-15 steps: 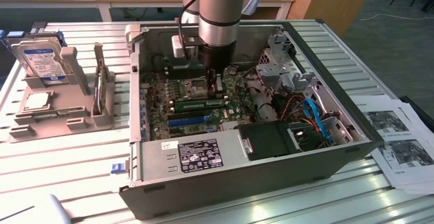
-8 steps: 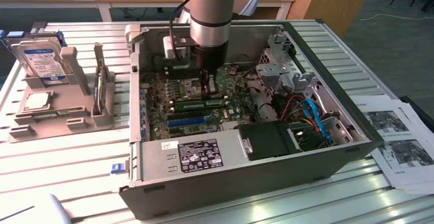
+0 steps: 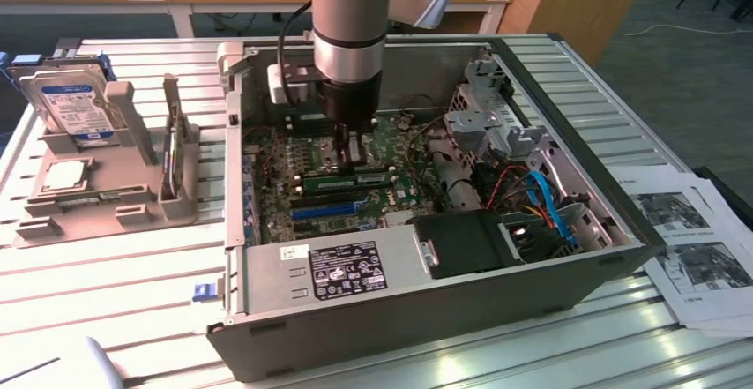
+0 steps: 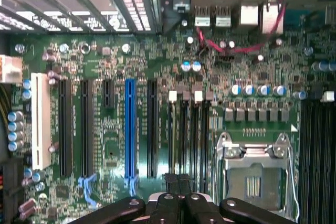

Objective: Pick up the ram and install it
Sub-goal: 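Press down the ram until it locks into place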

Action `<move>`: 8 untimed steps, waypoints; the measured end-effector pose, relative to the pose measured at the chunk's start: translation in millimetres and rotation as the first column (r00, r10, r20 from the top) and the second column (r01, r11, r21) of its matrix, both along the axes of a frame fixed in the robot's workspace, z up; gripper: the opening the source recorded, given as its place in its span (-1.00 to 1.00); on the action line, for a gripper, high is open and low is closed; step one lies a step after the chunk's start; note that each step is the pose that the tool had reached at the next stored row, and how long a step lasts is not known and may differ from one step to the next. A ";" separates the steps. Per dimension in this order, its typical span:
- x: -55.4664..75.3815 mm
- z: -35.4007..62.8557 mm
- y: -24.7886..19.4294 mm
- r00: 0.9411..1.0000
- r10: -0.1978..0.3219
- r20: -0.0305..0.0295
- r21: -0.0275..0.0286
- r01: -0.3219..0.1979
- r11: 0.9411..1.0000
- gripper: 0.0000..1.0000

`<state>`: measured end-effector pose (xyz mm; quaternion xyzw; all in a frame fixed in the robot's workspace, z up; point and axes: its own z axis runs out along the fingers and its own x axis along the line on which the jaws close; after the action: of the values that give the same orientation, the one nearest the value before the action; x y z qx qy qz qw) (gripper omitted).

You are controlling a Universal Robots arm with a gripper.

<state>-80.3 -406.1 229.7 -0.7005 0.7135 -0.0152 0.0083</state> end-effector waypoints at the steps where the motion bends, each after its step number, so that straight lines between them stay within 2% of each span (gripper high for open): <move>1: -2.1 0.0 0.0 1.000 0.000 0.000 0.000 0.000 1.000 -0.80; 4: -7.4 -0.2 0.0 1.000 0.000 0.001 0.000 0.000 1.000 -0.80; 8: -8.1 -0.2 0.0 1.000 0.000 0.001 0.000 0.000 1.000 -0.80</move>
<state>-88.4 -406.1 229.5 -0.7005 0.7134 -0.0155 0.0087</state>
